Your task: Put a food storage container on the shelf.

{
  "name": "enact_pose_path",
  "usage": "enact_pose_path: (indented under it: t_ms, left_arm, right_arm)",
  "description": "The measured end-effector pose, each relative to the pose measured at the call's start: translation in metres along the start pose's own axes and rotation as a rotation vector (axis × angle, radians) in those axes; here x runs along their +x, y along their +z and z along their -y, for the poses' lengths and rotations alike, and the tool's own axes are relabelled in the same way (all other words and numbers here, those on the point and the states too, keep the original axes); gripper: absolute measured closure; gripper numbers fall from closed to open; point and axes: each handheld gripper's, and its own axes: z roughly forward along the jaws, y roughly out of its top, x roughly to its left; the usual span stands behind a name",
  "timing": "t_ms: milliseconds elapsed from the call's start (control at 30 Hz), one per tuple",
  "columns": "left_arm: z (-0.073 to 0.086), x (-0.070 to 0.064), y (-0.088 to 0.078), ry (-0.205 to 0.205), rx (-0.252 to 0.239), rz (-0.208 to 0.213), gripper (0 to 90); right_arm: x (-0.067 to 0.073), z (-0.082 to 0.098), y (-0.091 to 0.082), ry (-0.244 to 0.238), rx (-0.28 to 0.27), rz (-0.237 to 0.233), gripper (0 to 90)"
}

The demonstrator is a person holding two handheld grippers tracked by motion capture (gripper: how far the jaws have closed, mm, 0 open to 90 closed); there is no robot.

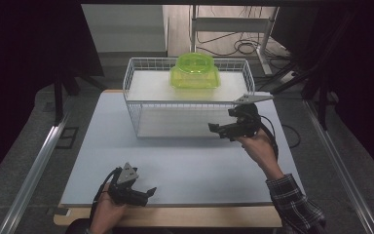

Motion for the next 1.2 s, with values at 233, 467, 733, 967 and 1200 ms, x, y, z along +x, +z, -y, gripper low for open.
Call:
enact_pose_path:
  t_ms: [233,467,733,967,1200]
  left_arm:
    - [0.000,0.001,0.000,-0.018,0.000,0.021,0.9]
    - [0.001,0.001,0.001,-0.015,0.003,0.021,0.6]
    - [0.001,-0.001,0.003,0.010,0.016,0.011,0.6]
    - [0.001,-0.001,0.002,0.015,0.011,0.010,0.6]
    - [0.001,-0.002,0.002,0.020,0.009,0.011,0.6]
  right_arm:
    - [0.001,0.017,0.004,0.005,0.017,-0.016,3.1]
    - [0.004,0.030,0.006,0.001,0.027,-0.005,2.5]
    - [0.006,0.051,0.009,0.003,0.033,0.005,2.5]
    - [0.007,0.073,0.012,0.025,0.027,0.002,2.7]
    - [0.008,0.090,0.013,0.024,0.039,0.013,2.9]
